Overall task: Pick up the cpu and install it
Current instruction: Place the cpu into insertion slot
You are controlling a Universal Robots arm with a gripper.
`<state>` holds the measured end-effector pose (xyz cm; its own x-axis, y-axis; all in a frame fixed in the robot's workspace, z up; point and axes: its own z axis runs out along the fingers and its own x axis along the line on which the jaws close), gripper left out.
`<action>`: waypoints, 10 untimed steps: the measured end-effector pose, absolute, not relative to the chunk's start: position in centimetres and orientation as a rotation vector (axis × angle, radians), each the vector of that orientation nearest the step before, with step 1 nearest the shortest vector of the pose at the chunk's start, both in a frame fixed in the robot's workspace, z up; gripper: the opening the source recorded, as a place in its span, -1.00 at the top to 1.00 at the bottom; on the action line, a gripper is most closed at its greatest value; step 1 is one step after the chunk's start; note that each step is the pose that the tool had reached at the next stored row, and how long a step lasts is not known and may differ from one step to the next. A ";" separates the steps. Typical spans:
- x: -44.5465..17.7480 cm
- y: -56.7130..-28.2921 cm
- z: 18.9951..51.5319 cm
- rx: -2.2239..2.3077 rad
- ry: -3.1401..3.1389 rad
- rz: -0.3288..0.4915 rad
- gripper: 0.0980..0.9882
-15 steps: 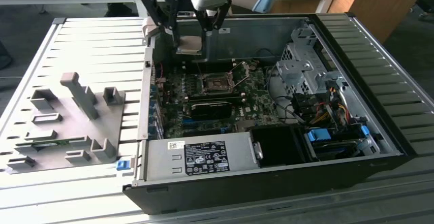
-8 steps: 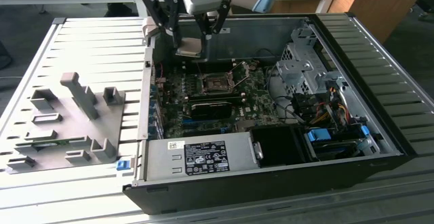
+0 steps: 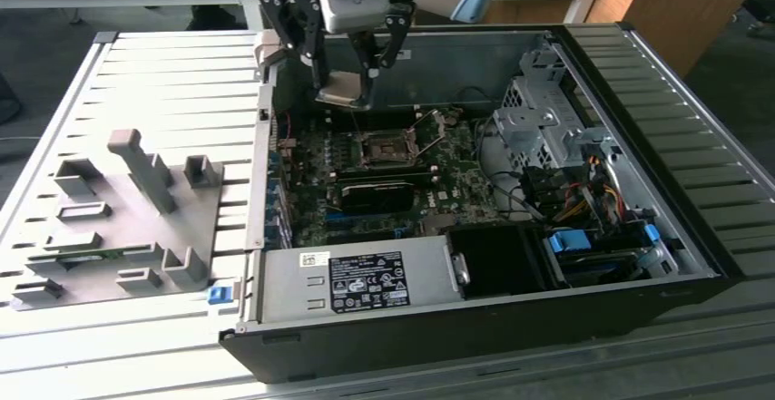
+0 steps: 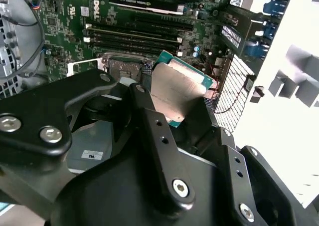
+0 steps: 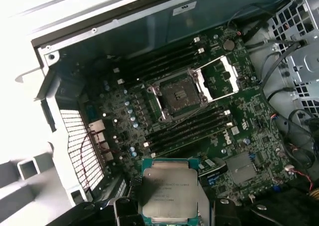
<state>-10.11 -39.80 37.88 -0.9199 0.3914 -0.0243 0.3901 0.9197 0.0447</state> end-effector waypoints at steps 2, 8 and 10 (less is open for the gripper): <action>-9.7 -39.8 37.7 0.620 3.046 0.061 0.03; -9.1 -39.7 37.3 0.691 3.030 0.060 0.03; -9.1 -39.7 37.1 0.743 3.017 0.059 0.03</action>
